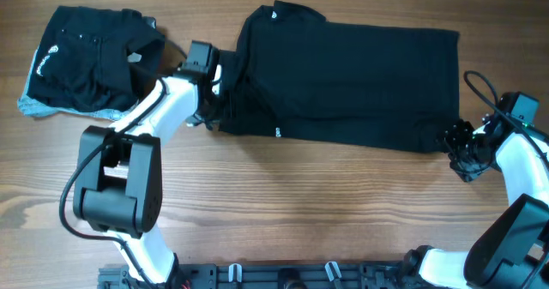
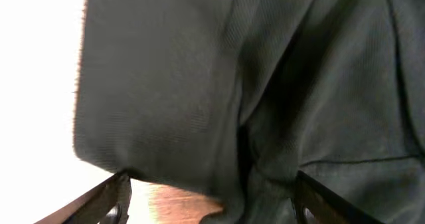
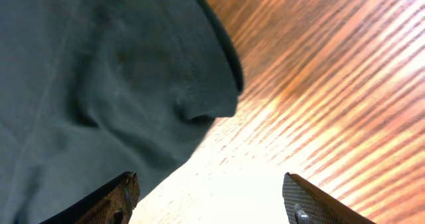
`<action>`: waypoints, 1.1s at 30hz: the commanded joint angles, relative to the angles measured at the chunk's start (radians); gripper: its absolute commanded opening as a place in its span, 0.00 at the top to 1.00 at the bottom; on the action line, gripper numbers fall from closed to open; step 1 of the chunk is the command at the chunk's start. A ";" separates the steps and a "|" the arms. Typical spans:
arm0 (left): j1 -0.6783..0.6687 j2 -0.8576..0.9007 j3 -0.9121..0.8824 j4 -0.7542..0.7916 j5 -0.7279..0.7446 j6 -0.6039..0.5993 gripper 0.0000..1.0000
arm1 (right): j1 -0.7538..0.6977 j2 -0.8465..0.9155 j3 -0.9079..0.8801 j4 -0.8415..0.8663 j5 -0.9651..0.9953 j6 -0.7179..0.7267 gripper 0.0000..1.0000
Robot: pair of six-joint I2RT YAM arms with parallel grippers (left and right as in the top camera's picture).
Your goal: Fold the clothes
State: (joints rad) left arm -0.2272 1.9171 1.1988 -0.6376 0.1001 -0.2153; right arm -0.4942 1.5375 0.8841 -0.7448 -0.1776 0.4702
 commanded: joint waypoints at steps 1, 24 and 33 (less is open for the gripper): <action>0.000 0.011 -0.070 0.079 0.045 -0.002 0.41 | 0.004 0.015 -0.013 -0.001 0.032 0.000 0.22; 0.174 0.005 -0.088 -0.121 -0.240 -0.186 0.94 | 0.219 0.016 -0.243 0.249 -0.169 -0.153 0.60; 0.235 -0.049 -0.086 -0.174 -0.240 -0.182 0.94 | 0.157 0.016 -0.117 0.022 0.132 -0.046 0.73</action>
State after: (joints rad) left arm -0.0319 1.8793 1.1507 -0.7834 -0.0757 -0.3809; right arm -0.2989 1.5372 0.7109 -0.6662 -0.2237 0.3656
